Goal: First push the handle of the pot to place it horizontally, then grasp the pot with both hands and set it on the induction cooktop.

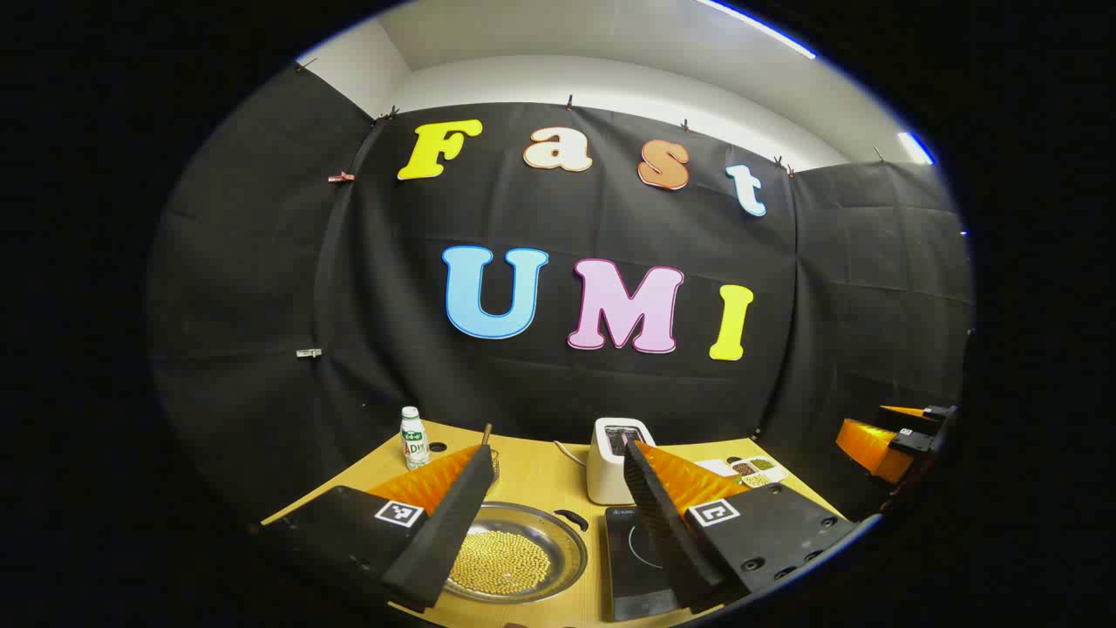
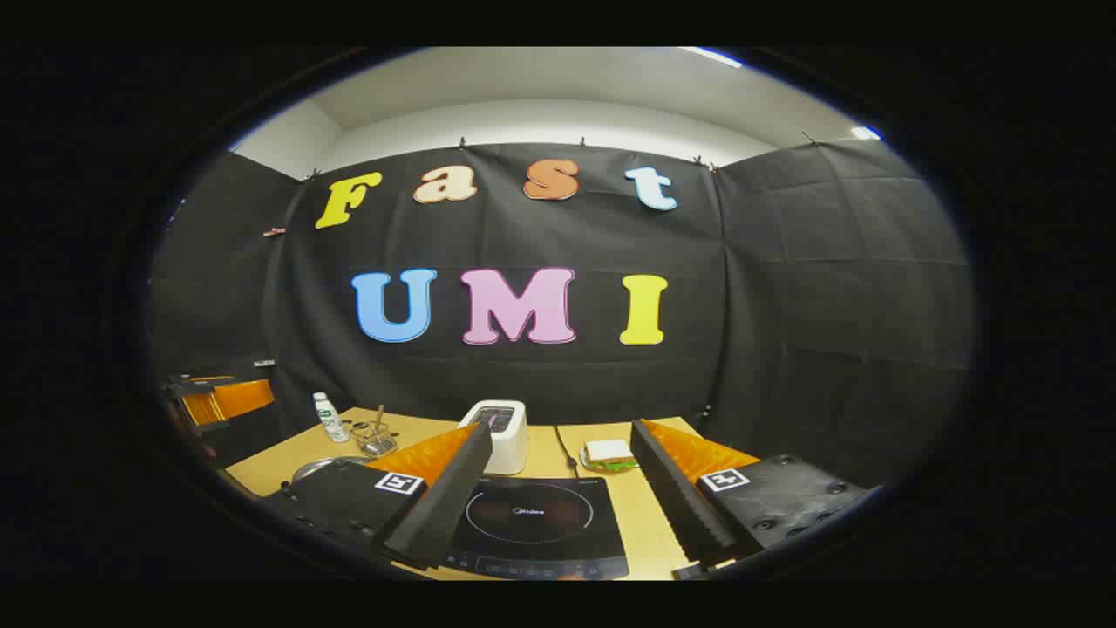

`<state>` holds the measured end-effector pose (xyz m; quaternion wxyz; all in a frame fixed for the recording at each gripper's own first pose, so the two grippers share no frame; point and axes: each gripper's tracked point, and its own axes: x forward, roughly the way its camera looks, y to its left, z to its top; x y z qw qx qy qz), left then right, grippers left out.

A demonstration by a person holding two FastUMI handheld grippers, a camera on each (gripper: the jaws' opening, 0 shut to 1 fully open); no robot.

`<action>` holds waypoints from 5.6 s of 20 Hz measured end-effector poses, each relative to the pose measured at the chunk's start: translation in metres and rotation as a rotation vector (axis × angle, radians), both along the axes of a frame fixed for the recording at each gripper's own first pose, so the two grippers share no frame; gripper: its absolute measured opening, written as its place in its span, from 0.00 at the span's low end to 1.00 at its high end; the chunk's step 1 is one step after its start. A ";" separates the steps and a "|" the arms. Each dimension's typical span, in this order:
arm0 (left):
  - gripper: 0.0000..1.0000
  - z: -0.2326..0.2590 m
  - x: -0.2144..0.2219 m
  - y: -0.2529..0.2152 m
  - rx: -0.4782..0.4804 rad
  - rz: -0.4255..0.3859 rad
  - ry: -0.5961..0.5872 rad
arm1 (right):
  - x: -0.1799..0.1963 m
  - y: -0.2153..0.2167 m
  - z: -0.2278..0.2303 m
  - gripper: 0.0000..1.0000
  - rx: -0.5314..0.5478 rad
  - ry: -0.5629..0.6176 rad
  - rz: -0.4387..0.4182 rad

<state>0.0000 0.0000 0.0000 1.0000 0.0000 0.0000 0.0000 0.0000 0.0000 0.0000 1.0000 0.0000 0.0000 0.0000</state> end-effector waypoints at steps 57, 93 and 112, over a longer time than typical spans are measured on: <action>0.05 -0.189 -0.025 0.110 -0.101 -0.029 0.558 | 0.014 0.006 -0.039 0.98 0.017 0.123 -0.020; 0.05 -0.325 -0.011 0.163 -0.011 -0.179 0.915 | -0.060 0.025 -0.081 0.98 -0.051 0.202 -0.113; 0.05 -0.323 0.040 0.230 -0.028 -0.049 0.892 | -0.047 0.038 -0.087 0.98 -0.018 0.186 -0.185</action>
